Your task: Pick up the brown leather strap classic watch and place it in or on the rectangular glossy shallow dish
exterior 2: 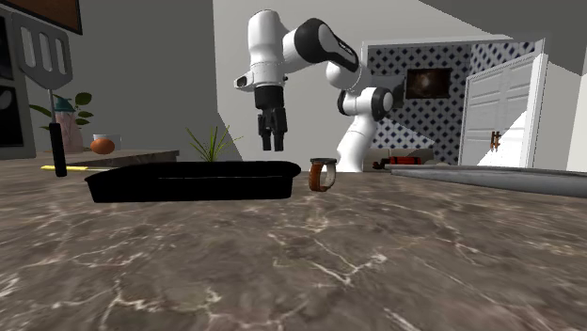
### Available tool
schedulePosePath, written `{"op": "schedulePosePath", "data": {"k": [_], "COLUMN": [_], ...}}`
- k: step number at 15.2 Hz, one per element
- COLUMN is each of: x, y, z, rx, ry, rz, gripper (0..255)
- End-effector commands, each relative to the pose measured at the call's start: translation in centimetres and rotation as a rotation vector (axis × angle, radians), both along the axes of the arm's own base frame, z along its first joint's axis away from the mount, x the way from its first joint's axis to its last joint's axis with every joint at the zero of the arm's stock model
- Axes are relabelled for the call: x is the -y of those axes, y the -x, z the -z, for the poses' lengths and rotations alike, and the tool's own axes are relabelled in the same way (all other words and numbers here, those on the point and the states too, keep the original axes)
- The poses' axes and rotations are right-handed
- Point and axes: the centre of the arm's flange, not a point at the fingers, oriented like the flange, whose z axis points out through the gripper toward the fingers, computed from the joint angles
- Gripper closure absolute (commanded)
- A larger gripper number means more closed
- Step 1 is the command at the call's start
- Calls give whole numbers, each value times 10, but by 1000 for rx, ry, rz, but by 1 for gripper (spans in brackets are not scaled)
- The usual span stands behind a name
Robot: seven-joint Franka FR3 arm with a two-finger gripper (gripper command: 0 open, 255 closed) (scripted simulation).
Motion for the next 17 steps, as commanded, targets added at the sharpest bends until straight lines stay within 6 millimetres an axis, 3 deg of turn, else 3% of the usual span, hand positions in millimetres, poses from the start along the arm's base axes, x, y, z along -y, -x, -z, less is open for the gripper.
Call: {"op": "schedulePosePath", "data": {"k": [1,17], "x": [-24,-241], "y": [-7,-37], "z": [-5,-26], "rx": [3,26], "ry": [6,61], "rz": [-18,-164], "gripper": [0,0]}}
